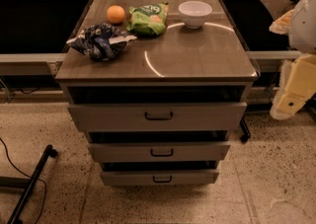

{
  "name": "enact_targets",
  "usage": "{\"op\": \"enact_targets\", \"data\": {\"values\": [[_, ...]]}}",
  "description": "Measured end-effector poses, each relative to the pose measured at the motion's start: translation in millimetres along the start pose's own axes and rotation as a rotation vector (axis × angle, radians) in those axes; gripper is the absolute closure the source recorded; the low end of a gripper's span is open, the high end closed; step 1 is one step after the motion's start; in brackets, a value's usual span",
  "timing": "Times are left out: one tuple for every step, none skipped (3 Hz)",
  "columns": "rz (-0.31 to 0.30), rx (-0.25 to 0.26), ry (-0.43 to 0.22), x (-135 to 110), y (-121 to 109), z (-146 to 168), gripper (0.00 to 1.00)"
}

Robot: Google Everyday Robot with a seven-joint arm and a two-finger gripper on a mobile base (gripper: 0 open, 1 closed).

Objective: Open top drawer

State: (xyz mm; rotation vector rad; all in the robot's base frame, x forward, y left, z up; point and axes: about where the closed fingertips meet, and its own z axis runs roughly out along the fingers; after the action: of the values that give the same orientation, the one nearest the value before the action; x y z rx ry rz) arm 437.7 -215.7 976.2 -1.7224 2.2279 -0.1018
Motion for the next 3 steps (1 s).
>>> {"op": "enact_targets", "data": {"values": [[-0.004,0.014,-0.009,-3,5,3,0.00],[-0.010,-0.041,-0.089,-8,19,36,0.00],[-0.019,-0.147,-0.241,-35,48,69,0.00]]}}
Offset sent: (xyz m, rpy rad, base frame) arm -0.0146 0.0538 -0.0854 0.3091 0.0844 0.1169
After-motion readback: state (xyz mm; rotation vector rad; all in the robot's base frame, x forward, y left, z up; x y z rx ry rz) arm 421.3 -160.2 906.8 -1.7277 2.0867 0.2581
